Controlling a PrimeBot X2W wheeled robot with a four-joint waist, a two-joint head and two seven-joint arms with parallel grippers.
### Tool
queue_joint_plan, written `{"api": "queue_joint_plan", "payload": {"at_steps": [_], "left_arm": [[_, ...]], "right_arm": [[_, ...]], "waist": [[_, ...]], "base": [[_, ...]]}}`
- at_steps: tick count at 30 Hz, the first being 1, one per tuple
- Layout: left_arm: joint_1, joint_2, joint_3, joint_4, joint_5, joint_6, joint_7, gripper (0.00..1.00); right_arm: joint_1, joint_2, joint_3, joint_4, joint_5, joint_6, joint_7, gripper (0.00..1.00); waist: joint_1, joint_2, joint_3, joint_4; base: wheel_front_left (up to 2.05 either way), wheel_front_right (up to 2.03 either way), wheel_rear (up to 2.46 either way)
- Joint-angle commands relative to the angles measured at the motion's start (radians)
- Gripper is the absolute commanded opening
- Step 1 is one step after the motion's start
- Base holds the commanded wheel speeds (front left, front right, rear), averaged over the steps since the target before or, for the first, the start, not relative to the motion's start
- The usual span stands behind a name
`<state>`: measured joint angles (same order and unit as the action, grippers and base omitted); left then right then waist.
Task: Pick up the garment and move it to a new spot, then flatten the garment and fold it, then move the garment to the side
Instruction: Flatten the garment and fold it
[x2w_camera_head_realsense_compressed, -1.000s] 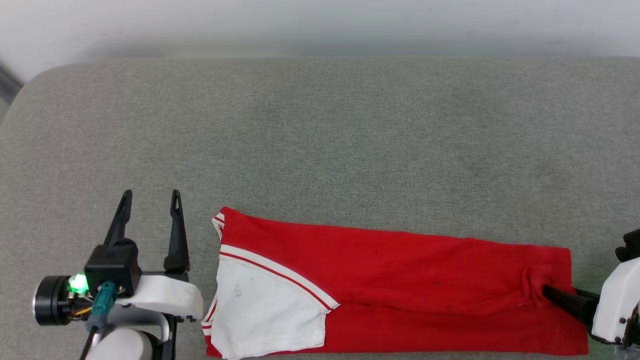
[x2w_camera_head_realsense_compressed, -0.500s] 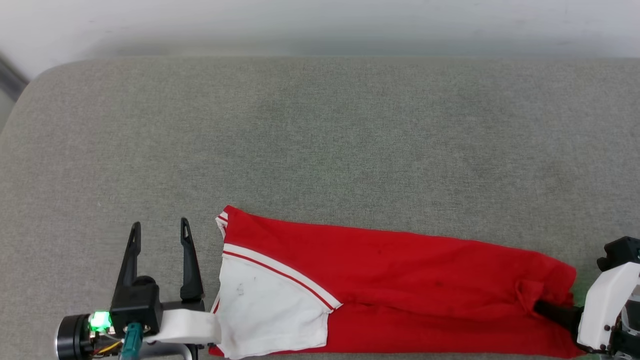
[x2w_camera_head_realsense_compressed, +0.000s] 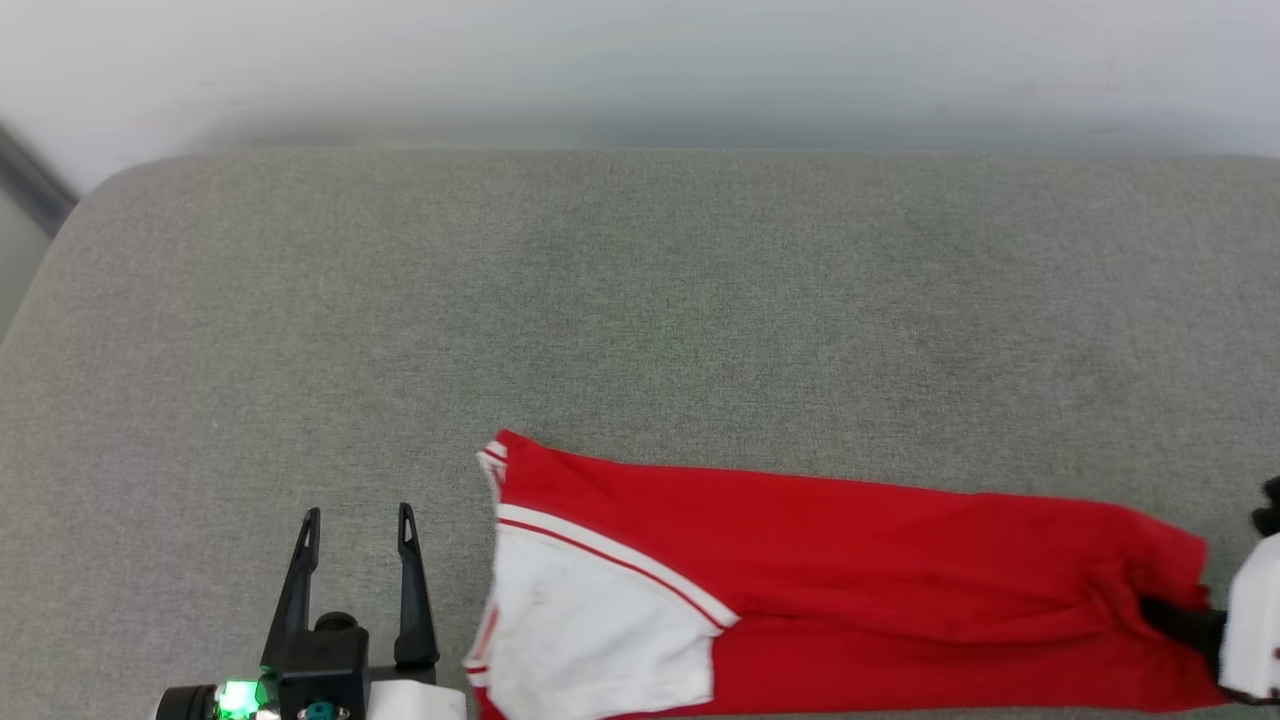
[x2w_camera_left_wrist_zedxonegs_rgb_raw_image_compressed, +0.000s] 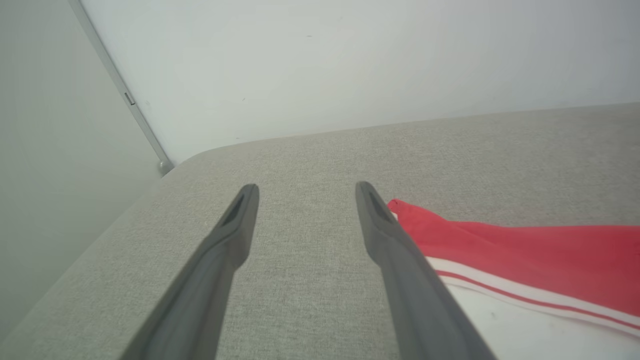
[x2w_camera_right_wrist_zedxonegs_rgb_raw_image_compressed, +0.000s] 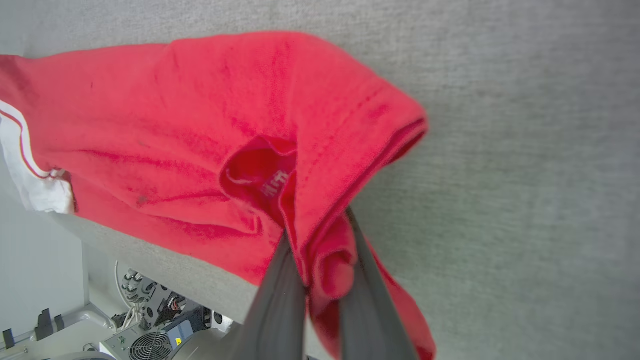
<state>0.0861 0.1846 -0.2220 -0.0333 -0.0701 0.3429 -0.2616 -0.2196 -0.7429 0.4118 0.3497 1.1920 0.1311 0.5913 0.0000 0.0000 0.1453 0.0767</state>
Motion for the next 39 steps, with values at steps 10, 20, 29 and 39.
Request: {"api": "queue_joint_plan", "payload": {"at_steps": [10,20,29,39], "left_arm": [[0.037,-0.023,0.027,0.001,0.033,-0.039,-0.005,1.00],[0.050,-0.039,0.055,0.005,0.046,-0.052,-0.005,1.00],[0.005,-0.055,0.054,0.014,0.054,-0.076,-0.005,1.00],[-0.037,-0.074,0.053,0.023,0.058,-0.094,-0.005,1.00]], "right_arm": [[0.022,-0.106,-0.054,0.001,-0.041,-0.001,0.088,0.00],[-0.011,-0.052,-0.049,-0.303,-0.006,-0.001,0.228,0.00],[-0.177,0.101,0.103,-0.428,-0.107,-0.001,0.339,0.00],[-0.436,0.289,0.368,-0.319,-0.225,-0.001,0.358,0.00]], "waist": [[0.0000,0.0000,-0.035,-0.005],[0.0000,0.0000,-0.047,-0.022],[0.0000,0.0000,-0.014,0.004],[0.0000,0.0000,0.042,0.048]], "base": [[0.00,0.00,0.00],[0.00,0.00,0.00],[0.00,0.00,0.00],[0.00,0.00,0.00]]}}
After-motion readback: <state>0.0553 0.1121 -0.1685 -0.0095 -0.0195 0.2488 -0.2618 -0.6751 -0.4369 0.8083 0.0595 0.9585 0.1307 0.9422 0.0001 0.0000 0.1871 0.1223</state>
